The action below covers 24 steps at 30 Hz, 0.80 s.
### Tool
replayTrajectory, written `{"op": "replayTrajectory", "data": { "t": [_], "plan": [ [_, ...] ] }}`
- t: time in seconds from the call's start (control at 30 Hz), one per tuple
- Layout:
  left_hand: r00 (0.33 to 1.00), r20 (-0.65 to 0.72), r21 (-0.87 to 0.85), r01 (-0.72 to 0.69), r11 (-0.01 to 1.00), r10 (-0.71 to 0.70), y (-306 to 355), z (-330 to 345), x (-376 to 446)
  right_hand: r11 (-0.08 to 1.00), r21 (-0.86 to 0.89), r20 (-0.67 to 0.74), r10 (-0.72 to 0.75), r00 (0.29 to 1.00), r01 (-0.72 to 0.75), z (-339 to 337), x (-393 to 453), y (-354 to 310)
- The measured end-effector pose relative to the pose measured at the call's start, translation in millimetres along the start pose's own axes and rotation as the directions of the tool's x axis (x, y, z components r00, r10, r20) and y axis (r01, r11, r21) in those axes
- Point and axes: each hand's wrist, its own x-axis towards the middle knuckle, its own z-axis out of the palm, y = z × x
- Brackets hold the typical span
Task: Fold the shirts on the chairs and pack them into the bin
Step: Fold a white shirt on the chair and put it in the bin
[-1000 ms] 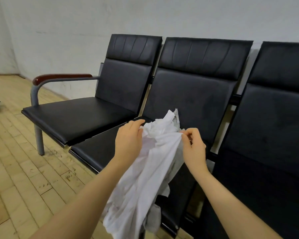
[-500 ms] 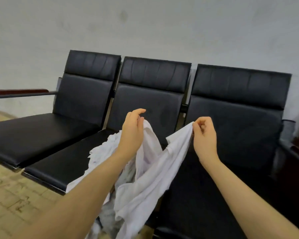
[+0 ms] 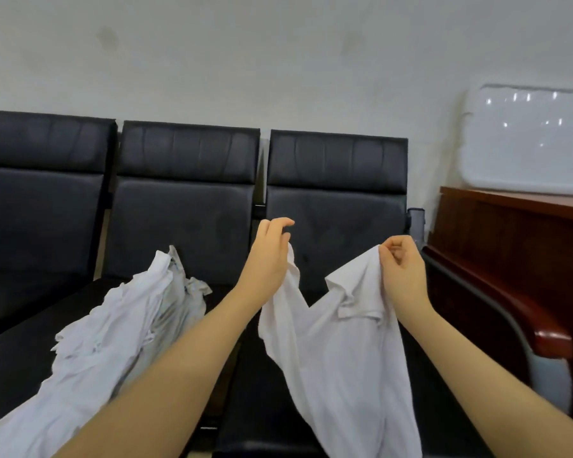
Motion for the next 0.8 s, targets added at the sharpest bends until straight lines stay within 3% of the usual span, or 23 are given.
{"op": "replayTrajectory", "data": {
  "t": [0.2,0.33,0.5,0.57,0.63,0.7,0.8],
  "plan": [
    [0.996,0.04,0.054,0.072,0.996,-0.074,-25.5,45.9,-11.4,0.992,-0.085,0.032,0.094,0.995,-0.091,-22.2,-4.3,52.4],
    [0.977,0.067,0.242,0.182,0.953,-0.203,-47.8,69.9,-25.6,0.978,-0.097,0.035,0.187,0.982,-0.183,-18.9,-12.5,86.5],
    [0.961,0.27,0.365,-0.047,0.93,-0.057,-50.6,101.1,-58.7,0.942,-0.157,0.113,0.316,0.942,-0.297,-19.2,-34.8,115.7],
    [0.928,0.367,0.38,-0.085,0.921,-0.066,-47.2,112.7,-70.9,0.915,-0.356,0.166,0.259,0.952,-0.187,-24.6,-45.8,131.6],
    [0.89,0.436,0.378,-0.043,0.925,-0.137,-41.7,123.0,-82.9,0.835,-0.549,0.332,0.175,0.927,0.039,-35.1,-55.5,144.2],
    [0.831,0.526,0.363,-0.025,0.932,-0.182,-37.7,133.4,-99.9,0.755,-0.617,0.52,0.178,0.835,0.223,-47.0,-62.7,151.1],
    [0.659,0.702,0.44,-0.1,0.892,-0.272,-38.2,146.4,-129.2,0.725,-0.647,0.622,0.324,0.713,0.235,-65.3,-69.7,159.6]
  ]
}}
